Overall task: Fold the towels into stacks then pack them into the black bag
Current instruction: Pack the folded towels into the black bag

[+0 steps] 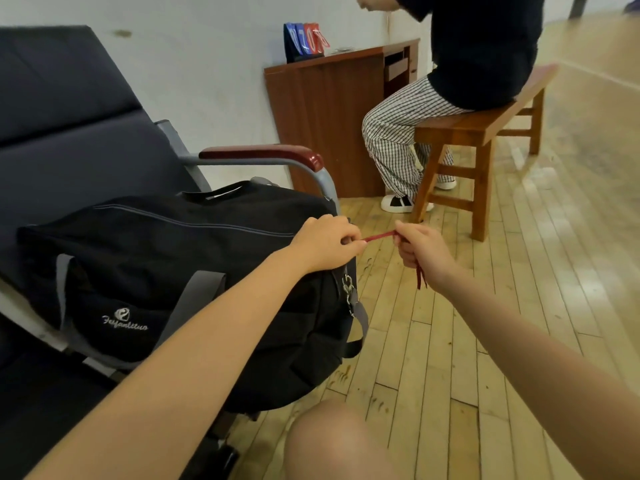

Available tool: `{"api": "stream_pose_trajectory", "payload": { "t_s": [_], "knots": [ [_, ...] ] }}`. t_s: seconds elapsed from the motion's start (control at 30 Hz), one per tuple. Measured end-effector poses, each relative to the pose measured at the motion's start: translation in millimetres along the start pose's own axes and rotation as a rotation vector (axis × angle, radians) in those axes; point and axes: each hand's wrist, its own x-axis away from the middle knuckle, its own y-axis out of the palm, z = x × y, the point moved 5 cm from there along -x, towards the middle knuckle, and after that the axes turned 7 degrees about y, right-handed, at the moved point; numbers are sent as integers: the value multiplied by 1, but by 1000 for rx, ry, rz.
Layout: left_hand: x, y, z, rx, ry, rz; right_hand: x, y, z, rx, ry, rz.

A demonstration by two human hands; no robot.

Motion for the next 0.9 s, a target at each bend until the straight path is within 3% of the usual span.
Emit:
{"api": "stream_pose_trajectory", "payload": {
  "t_s": [0.2,0.33,0.43,0.67,0.77,0.83,0.9],
  "knots": [
    [5,-11,-1,448,-42,30,7,22,52,67,62,69],
    [10,-30,-5,712,-207,130,22,64,60,133,-79,-17],
    [16,-37,-12,738,-323,152,23,82,36,94,-193,12],
    [19,-61,-38,919,-551,357,18,105,6,53,-241,-92],
    [29,-78,-54,907,-668,481,12,90,3,-113,-170,-85],
    [38,-100,-73,943,-722,633,7,80,12,-352,-50,-115],
    [52,-121,-99,1000,-777,760,6,74,26,-438,42,-118]
  ]
}}
